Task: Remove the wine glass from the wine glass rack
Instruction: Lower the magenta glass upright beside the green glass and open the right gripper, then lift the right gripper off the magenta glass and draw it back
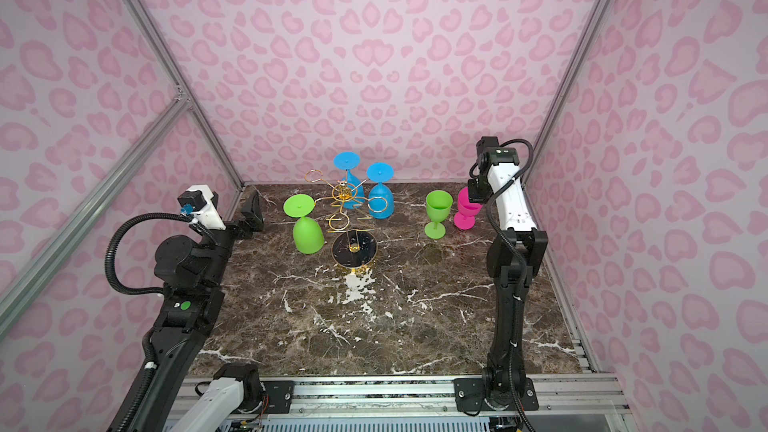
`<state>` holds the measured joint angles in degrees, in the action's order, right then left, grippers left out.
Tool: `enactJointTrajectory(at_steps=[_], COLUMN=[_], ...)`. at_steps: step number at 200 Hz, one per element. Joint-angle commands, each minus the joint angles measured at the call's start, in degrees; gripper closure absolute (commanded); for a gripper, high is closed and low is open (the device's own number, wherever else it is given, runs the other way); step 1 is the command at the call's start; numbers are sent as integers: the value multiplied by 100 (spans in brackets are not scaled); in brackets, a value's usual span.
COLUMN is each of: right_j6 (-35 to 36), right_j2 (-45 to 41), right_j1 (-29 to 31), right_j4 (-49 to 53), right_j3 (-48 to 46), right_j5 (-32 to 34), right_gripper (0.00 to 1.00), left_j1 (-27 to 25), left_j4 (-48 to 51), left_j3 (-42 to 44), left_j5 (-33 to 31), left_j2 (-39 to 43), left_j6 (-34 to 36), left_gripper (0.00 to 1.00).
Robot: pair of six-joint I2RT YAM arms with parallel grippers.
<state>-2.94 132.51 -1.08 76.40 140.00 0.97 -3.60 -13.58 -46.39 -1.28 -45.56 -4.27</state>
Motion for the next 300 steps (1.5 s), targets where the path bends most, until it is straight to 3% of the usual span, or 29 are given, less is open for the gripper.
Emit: enactJointTrajectory(at_steps=[1,81,173,238,256,300], right_j6=[16,30,-61,-279,-378,-754], right_j2=[72,101,-111,-554,-965,-2722], right_j1=[-28,-38,-33,-29,64,393], right_j4=[74,90,36,-126,-472,-2246], right_j3=[-14,-150,138,236,-287,-2803], right_j5=[-255,-311,-541,-753,-800,-603], right_gripper=[100,100,79,74,74,70], left_j1=[13,8,12,10,8,9], left_j4=[-197,-171,-153,-127,-114,-101], left_j3=[7,-1,7,16,16,29], left_j5=[59,115,40,-61,-97,-218], left_j2=[-22,-42,-7,43,50,47], left_j6=[25,14,-47,-55,-118,-254], left_gripper=[3,3,3,3,3,3])
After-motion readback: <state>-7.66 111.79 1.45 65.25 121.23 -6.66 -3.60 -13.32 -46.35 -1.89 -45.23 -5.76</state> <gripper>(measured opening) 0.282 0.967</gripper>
